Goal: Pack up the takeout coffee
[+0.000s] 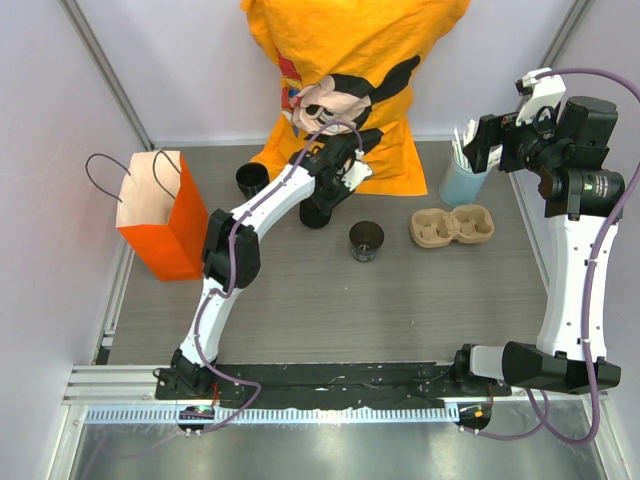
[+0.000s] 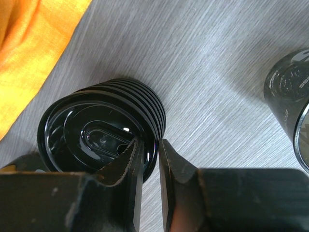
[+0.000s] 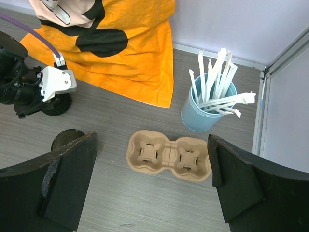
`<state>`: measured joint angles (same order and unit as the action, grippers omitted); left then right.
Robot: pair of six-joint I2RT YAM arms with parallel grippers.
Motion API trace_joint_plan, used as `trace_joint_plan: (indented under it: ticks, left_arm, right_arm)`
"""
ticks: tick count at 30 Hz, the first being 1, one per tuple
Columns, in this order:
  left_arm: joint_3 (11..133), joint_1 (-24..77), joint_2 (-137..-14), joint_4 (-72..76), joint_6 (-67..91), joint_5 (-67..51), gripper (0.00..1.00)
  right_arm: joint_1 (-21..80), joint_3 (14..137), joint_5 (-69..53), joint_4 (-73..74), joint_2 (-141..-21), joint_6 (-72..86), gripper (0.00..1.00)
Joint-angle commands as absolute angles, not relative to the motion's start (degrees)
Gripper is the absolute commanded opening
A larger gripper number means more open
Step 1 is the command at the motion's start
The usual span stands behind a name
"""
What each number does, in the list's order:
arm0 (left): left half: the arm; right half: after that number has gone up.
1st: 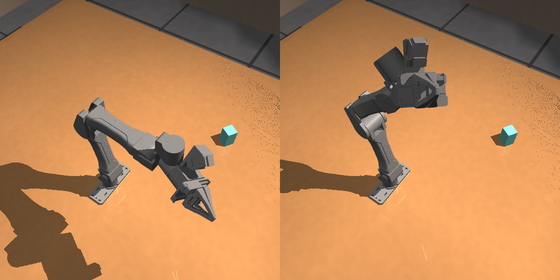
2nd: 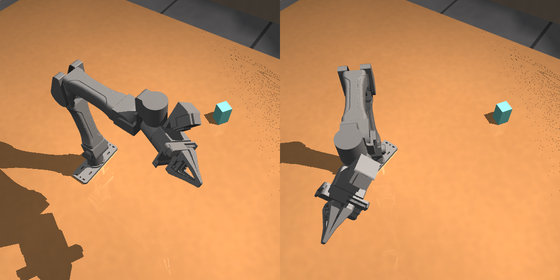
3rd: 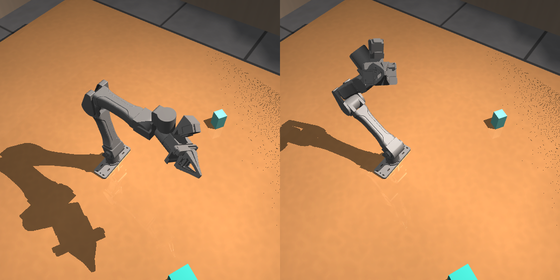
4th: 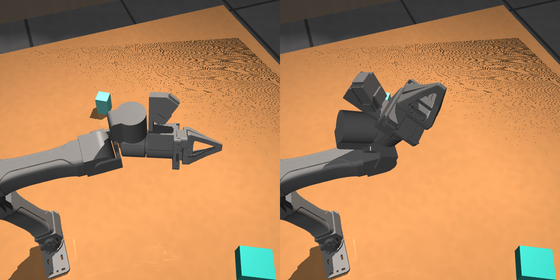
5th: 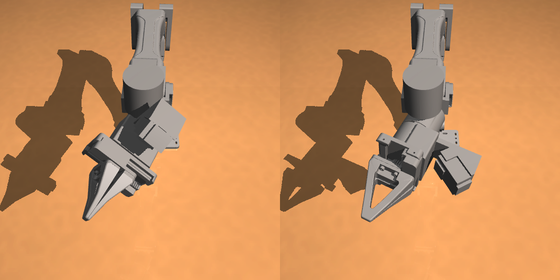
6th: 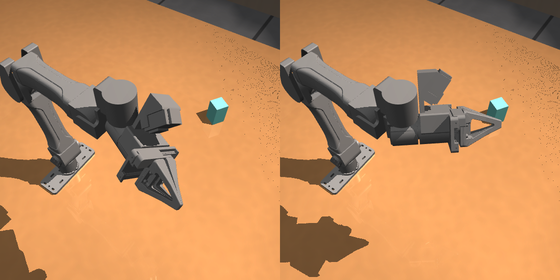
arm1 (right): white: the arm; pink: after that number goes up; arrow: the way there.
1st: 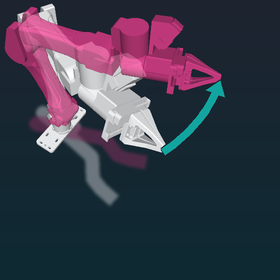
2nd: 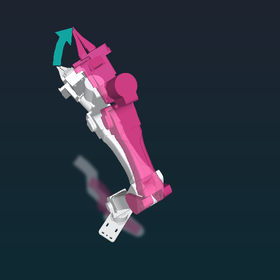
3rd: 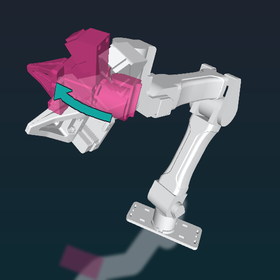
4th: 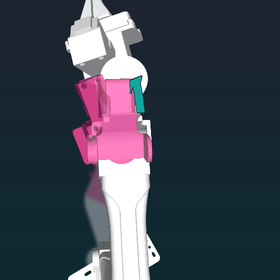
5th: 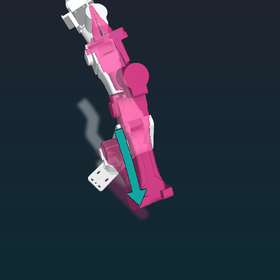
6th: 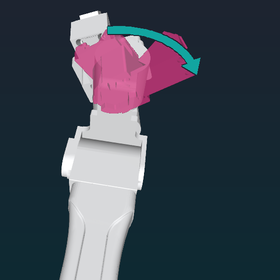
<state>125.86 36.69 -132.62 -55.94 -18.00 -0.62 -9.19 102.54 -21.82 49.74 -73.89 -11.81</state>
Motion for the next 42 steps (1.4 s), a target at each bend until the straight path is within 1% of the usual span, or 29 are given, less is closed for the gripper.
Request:
trace_joint_plan:
  ticks: [1, 8, 17, 19, 20, 22, 23, 27, 30, 35, 42]
  left_arm:
    - [124.46, 36.65, -127.98, -54.06, -16.70, -0.35, 0.22]
    - [124.19, 36.65, -126.12, -53.97, -15.65, -0.79, 0.27]
    - [124.01, 36.65, -126.03, -53.79, -15.73, -0.70, 0.28]
    - [123.93, 36.65, -126.21, -54.14, -15.99, -0.70, 0.30]
    - [123.75, 36.65, -126.21, -54.05, -16.08, -0.53, 0.35]
    - [123.40, 36.56, -125.95, -53.79, -16.52, -0.44, 0.40]
    - [123.31, 36.56, -125.86, -53.53, -16.52, 1.39, 0.43]
    - [123.13, 35.86, -125.07, -53.35, -16.79, 1.23, 0.50]
    - [122.61, 35.68, -124.98, -53.61, -17.66, 0.71, 0.49]
    - [121.82, 35.68, -125.50, -54.14, -18.54, 0.35, 0.42]
    - [122.61, 35.60, -126.30, -54.84, -19.07, 0.26, 0.38]
  right_arm:
    - [-9.49, 103.54, -22.76, 48.60, -73.21, -11.16, 1.00]
    - [-9.49, 103.54, -23.20, 48.52, -72.86, -11.07, 1.00]
    - [-9.49, 103.45, -23.03, 48.69, -72.77, -11.07, 1.00]
    - [-9.40, 103.45, -23.03, 48.69, -72.69, -11.07, 1.00]
    - [-9.40, 103.36, -23.03, 48.69, -72.60, -11.07, 1.00]
    - [-9.49, 103.27, -23.03, 48.69, -72.68, -11.07, 1.00]
    - [-9.49, 103.27, -23.03, 48.69, -72.69, -11.07, 1.00]
    - [-9.49, 103.36, -23.20, 48.69, -72.69, -11.07, 1.00]
    - [-9.40, 103.27, -23.29, 48.69, -72.77, -11.07, 1.00]
    - [-9.40, 103.18, -23.20, 48.69, -72.60, -11.07, 1.00]
    - [-9.40, 103.27, -23.12, 48.69, -72.77, -10.90, 1.00]
